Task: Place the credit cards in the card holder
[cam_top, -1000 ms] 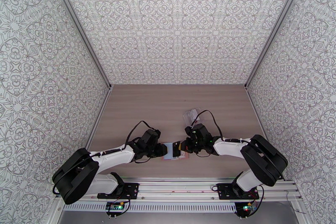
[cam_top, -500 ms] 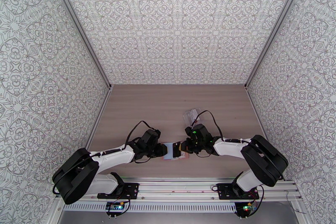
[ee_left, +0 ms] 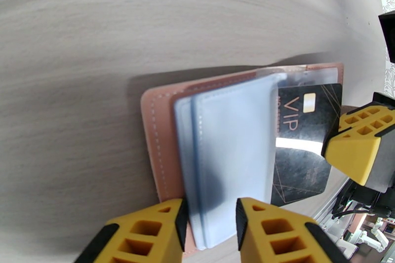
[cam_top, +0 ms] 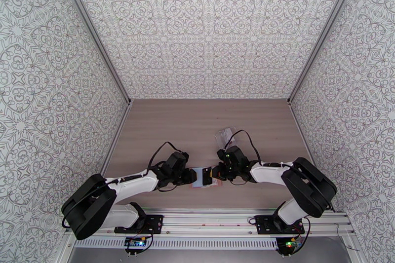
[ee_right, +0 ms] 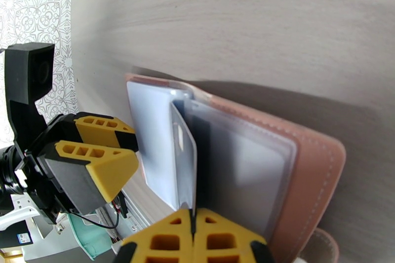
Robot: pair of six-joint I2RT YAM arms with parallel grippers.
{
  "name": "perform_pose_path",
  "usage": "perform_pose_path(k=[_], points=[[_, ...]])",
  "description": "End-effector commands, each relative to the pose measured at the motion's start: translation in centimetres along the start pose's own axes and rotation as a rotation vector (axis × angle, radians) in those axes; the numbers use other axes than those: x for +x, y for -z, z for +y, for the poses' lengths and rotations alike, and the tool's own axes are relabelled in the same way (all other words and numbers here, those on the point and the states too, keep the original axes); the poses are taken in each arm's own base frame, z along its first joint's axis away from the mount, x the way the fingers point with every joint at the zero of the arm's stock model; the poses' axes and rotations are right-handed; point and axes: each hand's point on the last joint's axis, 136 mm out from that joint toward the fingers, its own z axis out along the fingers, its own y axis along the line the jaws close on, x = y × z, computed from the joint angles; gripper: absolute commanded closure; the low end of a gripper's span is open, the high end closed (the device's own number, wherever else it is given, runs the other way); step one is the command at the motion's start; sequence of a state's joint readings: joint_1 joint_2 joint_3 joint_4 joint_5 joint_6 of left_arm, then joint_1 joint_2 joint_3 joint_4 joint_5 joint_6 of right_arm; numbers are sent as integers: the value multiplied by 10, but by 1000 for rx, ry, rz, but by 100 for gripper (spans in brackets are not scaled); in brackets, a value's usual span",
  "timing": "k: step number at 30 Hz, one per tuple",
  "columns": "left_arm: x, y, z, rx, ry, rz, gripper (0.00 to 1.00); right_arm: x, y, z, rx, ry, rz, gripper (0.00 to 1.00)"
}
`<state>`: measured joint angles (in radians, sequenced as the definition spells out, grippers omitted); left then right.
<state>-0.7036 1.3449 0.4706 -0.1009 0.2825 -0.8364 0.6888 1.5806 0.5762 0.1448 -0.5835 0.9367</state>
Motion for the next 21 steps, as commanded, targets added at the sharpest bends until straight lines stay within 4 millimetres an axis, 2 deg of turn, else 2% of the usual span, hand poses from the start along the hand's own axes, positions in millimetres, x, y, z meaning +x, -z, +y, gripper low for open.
perform_pose_path(k=[1, 8, 14, 21], points=[[3, -5, 5, -24, -2, 4, 64, 11, -6, -11, 34, -27, 32, 100], [3, -5, 5, -25, -3, 3, 64, 13, -7, -11, 38, -25, 44, 100], [4, -5, 5, -25, -3, 5, 64, 11, -5, -12, 63, -14, 44, 81], [4, -5, 6, -27, -2, 5, 64, 6, 2, -11, 119, 14, 25, 72]])
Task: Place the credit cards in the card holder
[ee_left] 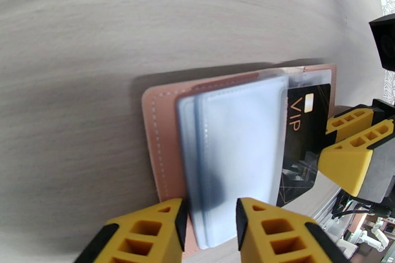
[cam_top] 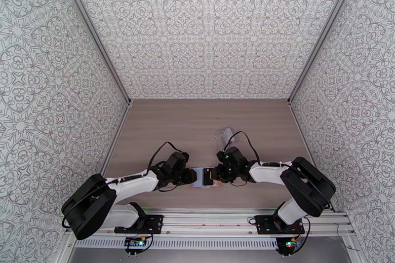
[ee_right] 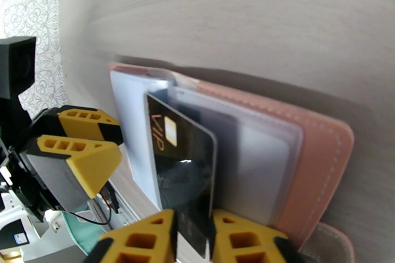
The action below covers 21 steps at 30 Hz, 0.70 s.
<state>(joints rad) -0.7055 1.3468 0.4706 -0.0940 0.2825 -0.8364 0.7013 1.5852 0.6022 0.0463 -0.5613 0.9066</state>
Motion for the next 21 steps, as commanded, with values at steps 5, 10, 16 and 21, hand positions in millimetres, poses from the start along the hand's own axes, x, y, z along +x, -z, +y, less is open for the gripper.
perform_pose_path(k=[5, 10, 16, 21], points=[[5, -5, 8, -33, 1, 11, 64, -3, 6, -1, 89, 31, -13, 69], [4, -5, 7, -33, -2, 10, 64, -6, 8, -1, 117, 39, -19, 68], [4, -6, 6, -32, -4, 13, 64, -9, 9, -2, 169, 55, -26, 68], [3, -6, 5, -32, -6, 13, 64, -9, 9, -5, 211, 63, -27, 68]])
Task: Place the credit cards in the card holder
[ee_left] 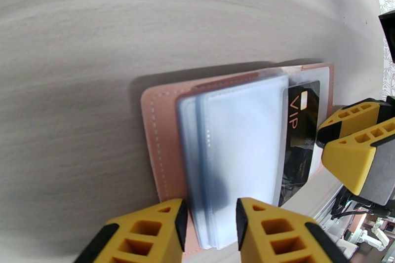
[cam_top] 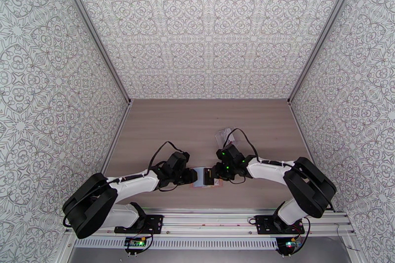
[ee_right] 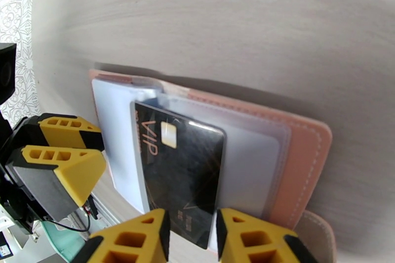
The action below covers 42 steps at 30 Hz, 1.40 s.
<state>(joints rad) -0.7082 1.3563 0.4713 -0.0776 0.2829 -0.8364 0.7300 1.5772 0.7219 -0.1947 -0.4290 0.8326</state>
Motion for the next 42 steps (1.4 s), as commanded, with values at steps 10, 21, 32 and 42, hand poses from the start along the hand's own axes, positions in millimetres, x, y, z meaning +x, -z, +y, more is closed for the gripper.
perform_pose_path(k=[10, 21, 32, 42], points=[[5, -5, 7, -39, -2, 19, 64, -1, -3, -1, 80, 33, 0, 68], [6, -6, 9, -38, 1, 20, 64, 0, -8, 5, 97, 54, 10, 69], [6, -6, 9, -35, 2, 18, 64, 0, -12, 12, 96, 70, 19, 70], [7, -6, 9, -36, 1, 19, 64, -2, -15, 23, 76, 82, 21, 71]])
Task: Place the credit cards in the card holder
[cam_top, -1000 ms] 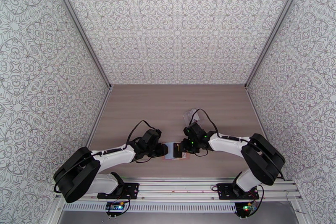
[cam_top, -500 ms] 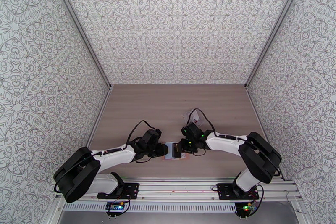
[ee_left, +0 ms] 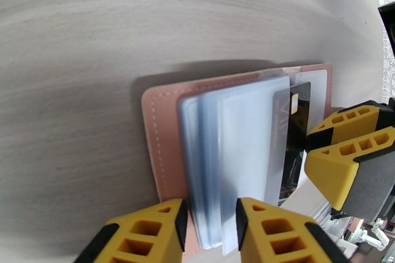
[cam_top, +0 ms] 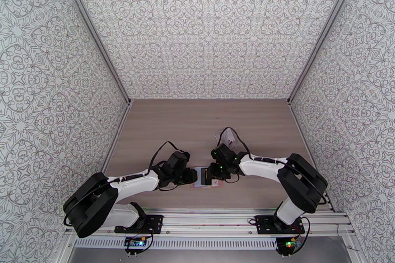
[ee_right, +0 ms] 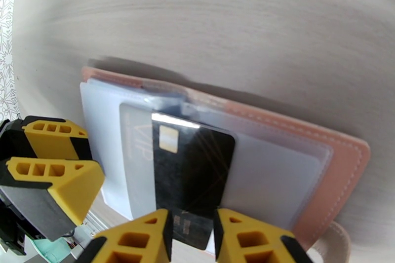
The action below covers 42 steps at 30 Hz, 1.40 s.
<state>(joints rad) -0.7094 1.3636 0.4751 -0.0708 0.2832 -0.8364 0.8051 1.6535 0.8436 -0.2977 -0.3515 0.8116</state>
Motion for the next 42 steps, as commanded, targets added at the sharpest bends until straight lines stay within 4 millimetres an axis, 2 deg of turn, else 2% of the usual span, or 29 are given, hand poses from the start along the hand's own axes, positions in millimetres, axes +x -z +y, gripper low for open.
perform_pose_path(k=[1, 42], points=[[8, -5, 10, -38, 3, 21, 64, -4, -2, 10, -11, 22, -1, 71], [8, -5, 7, -35, -6, 26, 64, -9, -17, 43, -80, 59, 10, 72]])
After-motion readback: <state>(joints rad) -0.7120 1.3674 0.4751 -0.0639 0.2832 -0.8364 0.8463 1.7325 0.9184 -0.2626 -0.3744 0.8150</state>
